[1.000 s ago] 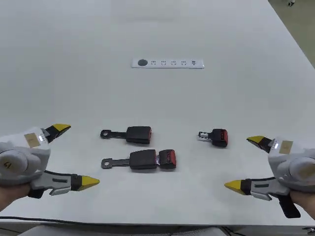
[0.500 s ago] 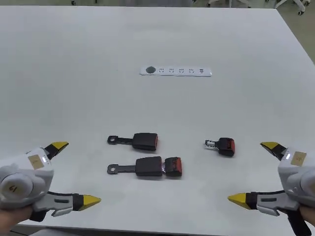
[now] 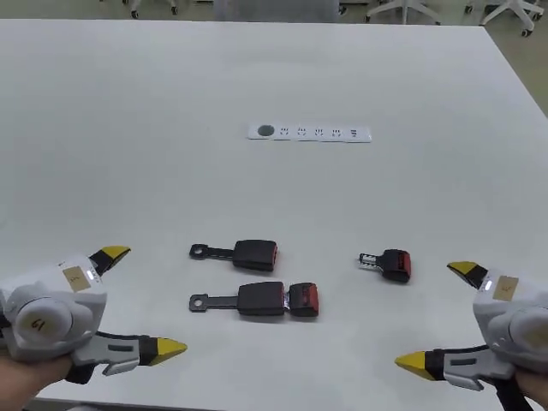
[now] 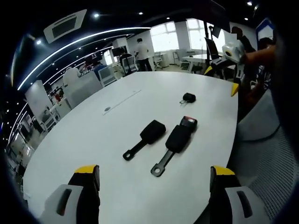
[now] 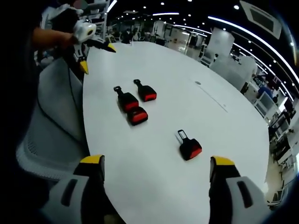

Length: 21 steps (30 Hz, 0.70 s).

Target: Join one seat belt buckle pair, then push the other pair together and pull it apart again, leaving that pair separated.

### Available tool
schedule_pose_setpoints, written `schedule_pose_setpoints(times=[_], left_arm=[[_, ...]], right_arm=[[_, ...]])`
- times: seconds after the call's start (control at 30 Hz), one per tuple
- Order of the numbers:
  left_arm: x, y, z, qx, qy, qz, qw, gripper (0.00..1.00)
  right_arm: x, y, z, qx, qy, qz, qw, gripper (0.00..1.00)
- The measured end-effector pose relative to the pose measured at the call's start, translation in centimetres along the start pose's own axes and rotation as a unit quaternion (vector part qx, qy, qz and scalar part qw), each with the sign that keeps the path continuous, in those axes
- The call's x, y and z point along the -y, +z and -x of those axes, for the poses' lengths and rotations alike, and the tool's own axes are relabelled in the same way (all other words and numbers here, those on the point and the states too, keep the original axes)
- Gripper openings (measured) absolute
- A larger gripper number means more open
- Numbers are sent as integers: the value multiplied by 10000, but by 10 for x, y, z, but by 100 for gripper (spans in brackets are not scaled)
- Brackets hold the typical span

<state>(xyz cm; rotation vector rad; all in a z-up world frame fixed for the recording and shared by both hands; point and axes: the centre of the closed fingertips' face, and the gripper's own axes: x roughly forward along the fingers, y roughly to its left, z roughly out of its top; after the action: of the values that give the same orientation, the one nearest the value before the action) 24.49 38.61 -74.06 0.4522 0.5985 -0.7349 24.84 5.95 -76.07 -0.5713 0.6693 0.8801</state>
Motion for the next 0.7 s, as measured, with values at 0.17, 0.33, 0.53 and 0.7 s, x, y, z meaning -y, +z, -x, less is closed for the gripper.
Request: schedule_pose_setpoints(times=[0.17,0.33,0.53,0.7], left_arm=[[-1,-4,-1,-36,-12,23,10000,100],[-2,-2,-1,12,-19,75,10000,100],[-2,-7,-2,-18,14,122,9999,100],[0,-6,-1,6,37,138,9999,100]], right_arm=[[0,-2,3,-37,-26,-138,9999,95],[0,-8,4,-122,-71,-238,9996,95],[-3,-15,2,-265,-89,-205,9994,94],[-1,-18,5,-266,-178,-275,9991,94]])
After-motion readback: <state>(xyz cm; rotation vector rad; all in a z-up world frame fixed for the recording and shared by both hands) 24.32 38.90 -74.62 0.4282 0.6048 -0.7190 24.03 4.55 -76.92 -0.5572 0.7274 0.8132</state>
